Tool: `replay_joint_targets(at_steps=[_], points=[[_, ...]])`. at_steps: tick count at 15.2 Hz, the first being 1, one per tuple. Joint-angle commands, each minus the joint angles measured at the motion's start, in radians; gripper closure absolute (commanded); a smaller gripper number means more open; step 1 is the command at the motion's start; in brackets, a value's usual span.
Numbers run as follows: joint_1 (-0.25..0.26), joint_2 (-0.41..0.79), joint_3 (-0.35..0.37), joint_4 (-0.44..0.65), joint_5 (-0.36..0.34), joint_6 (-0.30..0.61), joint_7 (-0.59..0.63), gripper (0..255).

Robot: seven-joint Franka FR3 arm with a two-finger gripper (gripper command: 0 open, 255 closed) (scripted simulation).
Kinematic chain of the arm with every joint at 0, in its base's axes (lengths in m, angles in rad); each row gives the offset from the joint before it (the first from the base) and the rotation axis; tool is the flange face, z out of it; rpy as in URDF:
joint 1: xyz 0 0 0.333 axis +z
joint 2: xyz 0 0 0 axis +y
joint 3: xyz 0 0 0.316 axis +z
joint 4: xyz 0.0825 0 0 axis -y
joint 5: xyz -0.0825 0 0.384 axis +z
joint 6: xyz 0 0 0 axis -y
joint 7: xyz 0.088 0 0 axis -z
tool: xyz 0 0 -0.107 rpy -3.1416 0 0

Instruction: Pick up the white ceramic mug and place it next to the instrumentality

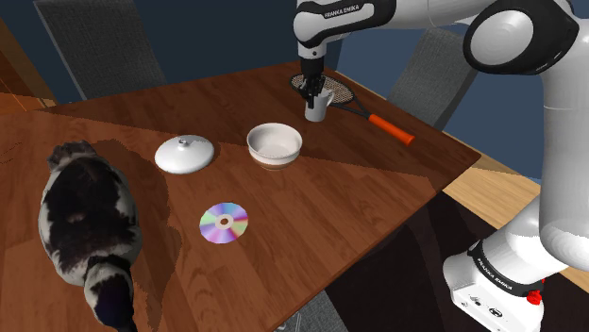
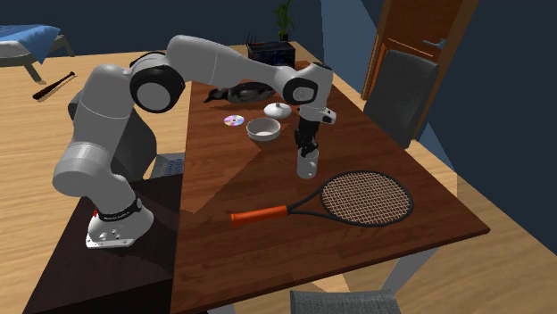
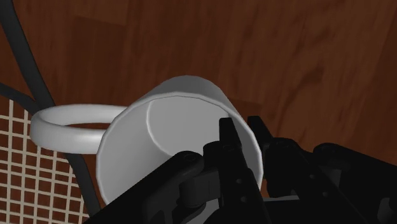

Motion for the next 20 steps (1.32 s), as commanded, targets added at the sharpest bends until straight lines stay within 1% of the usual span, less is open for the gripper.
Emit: replay_joint_targets(at_steps=[1, 11, 20], points=[[0.0, -0.004, 0.0, 0.007, 0.0, -0.011, -0.001, 255], [0.001, -0.029, 0.0, 0.101, 0.001, -0.13, -0.007, 255], [0.002, -0.027, 0.0, 0.225, 0.002, -0.252, -0.013, 255]])
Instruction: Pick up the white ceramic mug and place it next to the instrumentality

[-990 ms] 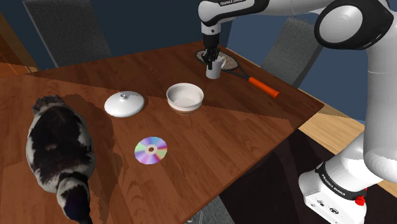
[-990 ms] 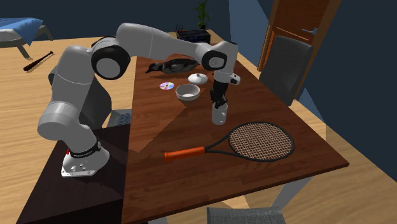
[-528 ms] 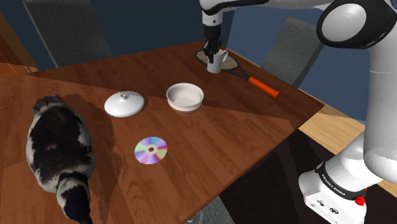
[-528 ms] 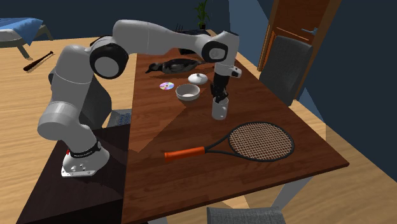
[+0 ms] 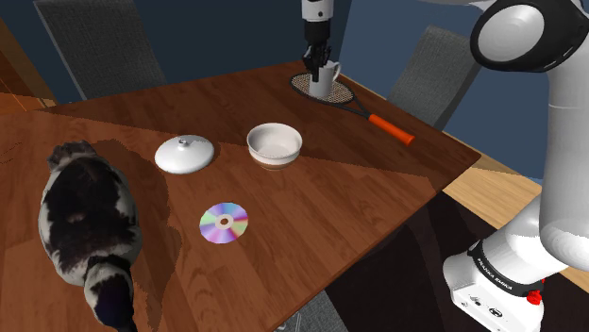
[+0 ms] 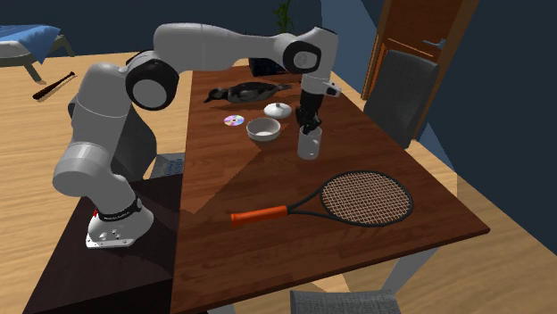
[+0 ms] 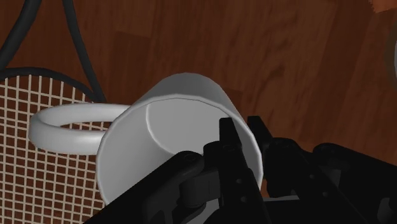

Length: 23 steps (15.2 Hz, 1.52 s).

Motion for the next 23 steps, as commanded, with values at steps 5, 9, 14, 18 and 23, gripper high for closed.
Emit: replay_joint_targets(at_steps=[5, 9, 14, 18, 23], points=[[0.001, 0.019, -0.001, 0.111, 0.0, -0.092, -0.005, 255], [0.002, 0.043, -0.001, 0.206, 0.0, -0.163, -0.009, 255], [0.003, 0.09, -0.002, 0.343, -0.001, -0.253, -0.014, 255], [0.047, -0.125, 0.015, -0.009, 0.003, -0.12, 0.054, 255], [0.101, -0.292, 0.042, -0.258, 0.012, -0.04, 0.14, 255]])
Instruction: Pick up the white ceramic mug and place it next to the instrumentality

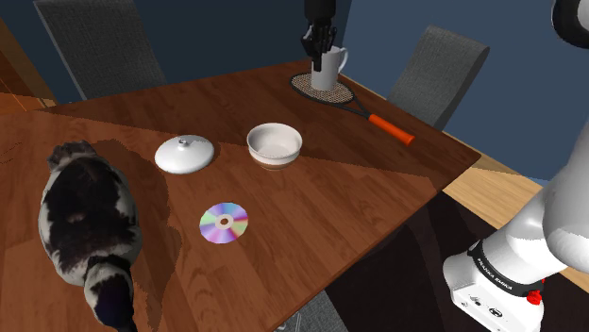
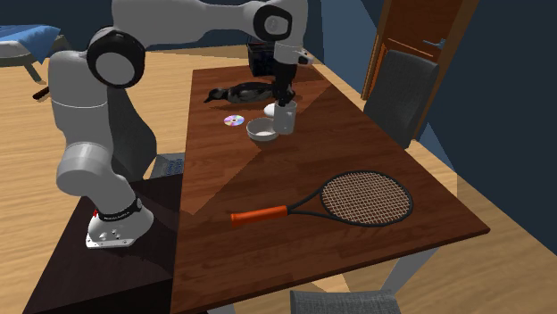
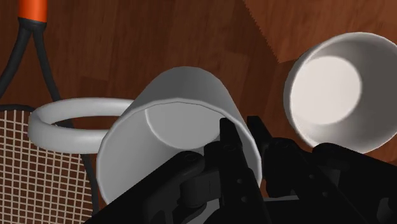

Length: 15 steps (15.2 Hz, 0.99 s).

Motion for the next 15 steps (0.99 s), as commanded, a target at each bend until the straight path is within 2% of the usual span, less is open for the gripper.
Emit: replay_joint_targets(at_steps=[1, 8, 15], points=[[0.023, -0.059, 0.013, -0.093, 0.004, 0.033, 0.039, 255], [0.096, -0.217, 0.067, -0.308, 0.027, 0.088, 0.167, 255], [0.171, -0.327, 0.134, -0.446, 0.062, 0.117, 0.305, 255]])
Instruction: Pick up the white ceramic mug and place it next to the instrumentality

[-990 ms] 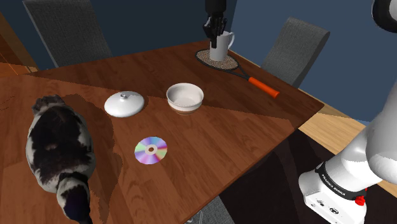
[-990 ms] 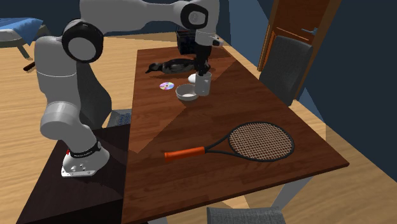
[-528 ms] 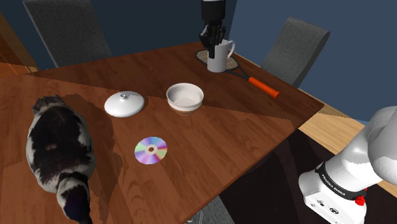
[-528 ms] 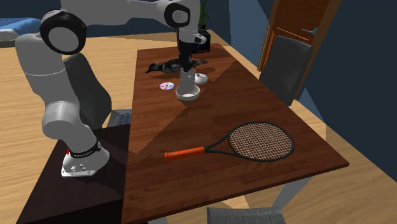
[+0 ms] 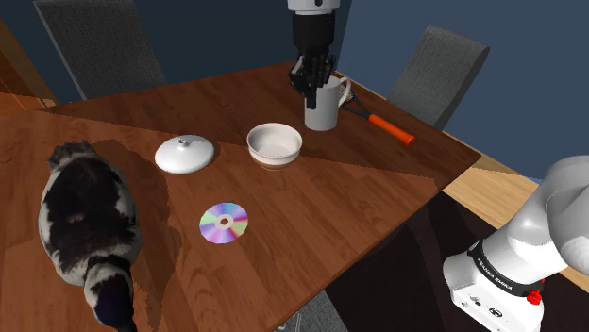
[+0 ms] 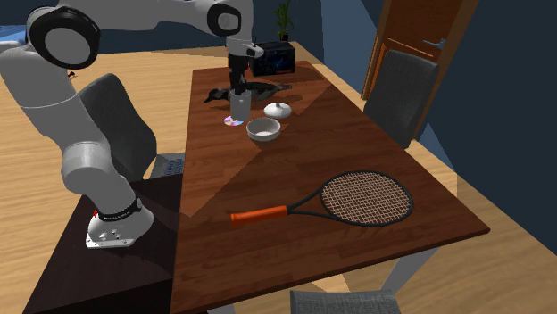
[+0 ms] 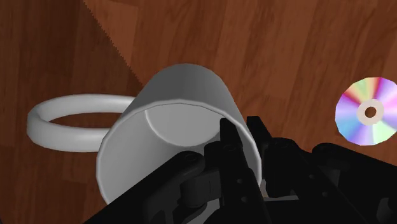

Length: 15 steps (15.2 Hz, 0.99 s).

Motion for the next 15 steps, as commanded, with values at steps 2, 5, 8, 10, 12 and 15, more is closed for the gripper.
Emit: replay_joint_targets(at_steps=[2, 5, 8, 10, 12, 15], points=[[0.034, -0.035, 0.033, -0.037, 0.017, 0.003, 0.065, 255], [0.067, -0.063, 0.067, -0.069, 0.034, 0.01, 0.128, 255], [0.089, -0.076, 0.09, -0.098, 0.046, 0.028, 0.171, 255], [0.089, -0.075, 0.091, -0.123, 0.046, 0.054, 0.17, 255], [0.089, -0.072, 0.091, -0.147, 0.046, 0.081, 0.17, 255], [0.09, -0.067, 0.092, -0.182, 0.045, 0.121, 0.169, 255]])
